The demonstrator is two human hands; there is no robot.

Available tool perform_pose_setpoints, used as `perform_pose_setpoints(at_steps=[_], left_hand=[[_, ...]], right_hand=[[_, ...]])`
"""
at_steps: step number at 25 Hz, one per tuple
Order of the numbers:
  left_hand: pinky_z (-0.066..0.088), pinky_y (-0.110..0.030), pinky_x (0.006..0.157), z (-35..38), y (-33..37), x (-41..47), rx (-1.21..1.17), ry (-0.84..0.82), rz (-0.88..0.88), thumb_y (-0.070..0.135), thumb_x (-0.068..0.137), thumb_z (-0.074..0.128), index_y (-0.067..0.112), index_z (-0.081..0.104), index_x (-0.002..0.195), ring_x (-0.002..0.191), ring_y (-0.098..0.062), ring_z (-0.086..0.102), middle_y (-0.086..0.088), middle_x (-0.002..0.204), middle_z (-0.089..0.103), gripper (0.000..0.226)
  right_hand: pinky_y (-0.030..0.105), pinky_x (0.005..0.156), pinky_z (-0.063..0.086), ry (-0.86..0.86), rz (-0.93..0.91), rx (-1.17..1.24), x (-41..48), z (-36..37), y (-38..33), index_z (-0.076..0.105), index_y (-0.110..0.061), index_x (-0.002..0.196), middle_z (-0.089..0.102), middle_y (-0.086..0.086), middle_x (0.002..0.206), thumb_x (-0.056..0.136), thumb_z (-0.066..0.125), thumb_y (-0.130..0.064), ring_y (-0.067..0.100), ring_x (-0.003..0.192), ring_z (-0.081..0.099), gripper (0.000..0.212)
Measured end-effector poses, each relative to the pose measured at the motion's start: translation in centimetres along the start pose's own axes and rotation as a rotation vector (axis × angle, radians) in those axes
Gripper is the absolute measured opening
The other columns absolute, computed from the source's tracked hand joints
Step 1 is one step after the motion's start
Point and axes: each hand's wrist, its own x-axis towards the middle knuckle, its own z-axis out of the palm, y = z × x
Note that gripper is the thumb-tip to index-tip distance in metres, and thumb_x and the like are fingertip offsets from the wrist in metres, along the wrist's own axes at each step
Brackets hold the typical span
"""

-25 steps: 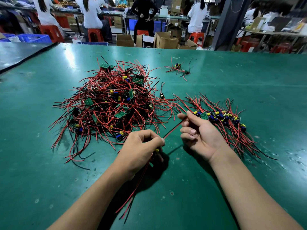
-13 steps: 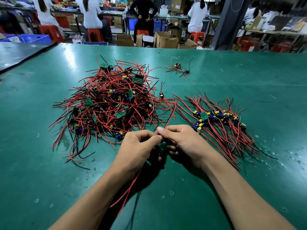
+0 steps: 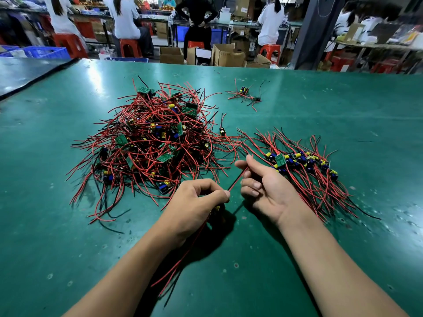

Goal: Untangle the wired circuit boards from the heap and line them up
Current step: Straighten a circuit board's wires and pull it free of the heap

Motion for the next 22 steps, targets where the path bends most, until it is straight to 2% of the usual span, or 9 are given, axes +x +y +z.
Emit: perform_pose_setpoints(at_steps=[3, 7, 9, 11, 13, 16, 19, 22], left_hand=[[0.044, -0.023, 0.047, -0.1, 0.1, -0.1, -0.012, -0.048, -0.010, 0.009, 0.087, 0.068, -0.002, 0.063, 0.070, 0.048, -0.024, 0.059, -0.009, 0.058, 0.060, 0.020], [0.044, -0.027, 0.050, -0.1, 0.1, -0.2, 0.010, -0.095, 0.008, 0.007, 0.087, 0.067, -0.004, 0.062, 0.071, 0.047, -0.024, 0.059, -0.008, 0.059, 0.060, 0.021], [0.044, -0.027, 0.051, -0.1, 0.0, -0.3, 0.012, -0.103, 0.005, 0.009, 0.087, 0.068, -0.004, 0.063, 0.072, 0.048, -0.024, 0.059, -0.008, 0.059, 0.061, 0.021], [0.044, -0.023, 0.049, -0.2, -0.1, -0.4, 0.005, -0.098, 0.002, 0.013, 0.088, 0.069, -0.001, 0.066, 0.074, 0.050, -0.023, 0.060, -0.009, 0.061, 0.064, 0.020], [0.042, -0.019, 0.046, 0.0, -0.3, -0.4, -0.037, -0.071, -0.002, 0.022, 0.090, 0.069, 0.003, 0.069, 0.078, 0.050, -0.018, 0.061, -0.007, 0.062, 0.066, 0.022], [0.049, -0.018, 0.049, 0.2, -0.1, 0.1, -0.198, 0.001, -0.051, 0.044, 0.088, 0.060, 0.007, 0.073, 0.092, 0.056, -0.012, 0.064, -0.001, 0.068, 0.071, 0.039], [0.058, -0.029, 0.060, 0.1, 0.1, 0.5, -0.302, 0.025, -0.136, 0.067, 0.077, 0.047, 0.011, 0.070, 0.106, 0.070, -0.022, 0.069, -0.018, 0.090, 0.075, 0.067], [0.058, -0.035, 0.068, -0.1, 0.3, 0.7, -0.386, 0.028, -0.178, 0.073, 0.074, 0.039, 0.013, 0.066, 0.116, 0.081, -0.029, 0.067, -0.026, 0.106, 0.070, 0.078]], right_hand=[[0.013, 0.030, 0.021, -0.008, 0.022, 0.120, -0.1, -0.1, -0.4, 0.067, -0.003, 0.077, 0.038, -0.003, 0.057, 0.102, 0.052, -0.027, 0.001, 0.032, 0.026, 0.038], [0.015, 0.030, 0.019, -0.029, 0.081, 0.266, -0.2, -0.4, -1.0, 0.066, -0.007, 0.058, 0.041, -0.003, 0.057, 0.101, 0.052, -0.027, 0.004, 0.031, 0.025, 0.050], [0.015, 0.030, 0.018, -0.063, 0.114, 0.325, -0.1, -0.6, -1.0, 0.058, -0.009, 0.056, 0.040, -0.003, 0.055, 0.101, 0.051, -0.025, 0.005, 0.031, 0.024, 0.048], [0.015, 0.030, 0.018, -0.084, 0.108, 0.345, -0.2, -0.6, -1.0, 0.059, -0.009, 0.061, 0.040, -0.003, 0.056, 0.101, 0.051, -0.030, 0.005, 0.031, 0.025, 0.046], [0.014, 0.032, 0.021, -0.084, 0.044, 0.235, -0.2, -0.7, -1.2, 0.069, -0.008, 0.078, 0.040, -0.004, 0.060, 0.096, 0.054, -0.050, 0.003, 0.035, 0.026, 0.048], [0.016, 0.035, 0.026, -0.033, -0.033, -0.001, -0.2, -1.1, -1.2, 0.070, -0.006, 0.105, 0.042, -0.004, 0.064, 0.075, 0.059, -0.074, 0.005, 0.042, 0.027, 0.075], [0.018, 0.037, 0.027, 0.001, -0.089, -0.195, -0.1, -1.0, -0.5, 0.070, -0.008, 0.105, 0.042, -0.005, 0.064, 0.068, 0.062, -0.077, 0.006, 0.043, 0.028, 0.079], [0.022, 0.041, 0.035, 0.025, -0.181, -0.426, -0.3, -0.5, 0.4, 0.060, -0.012, 0.095, 0.046, -0.004, 0.064, 0.060, 0.070, -0.080, 0.009, 0.045, 0.039, 0.077]])
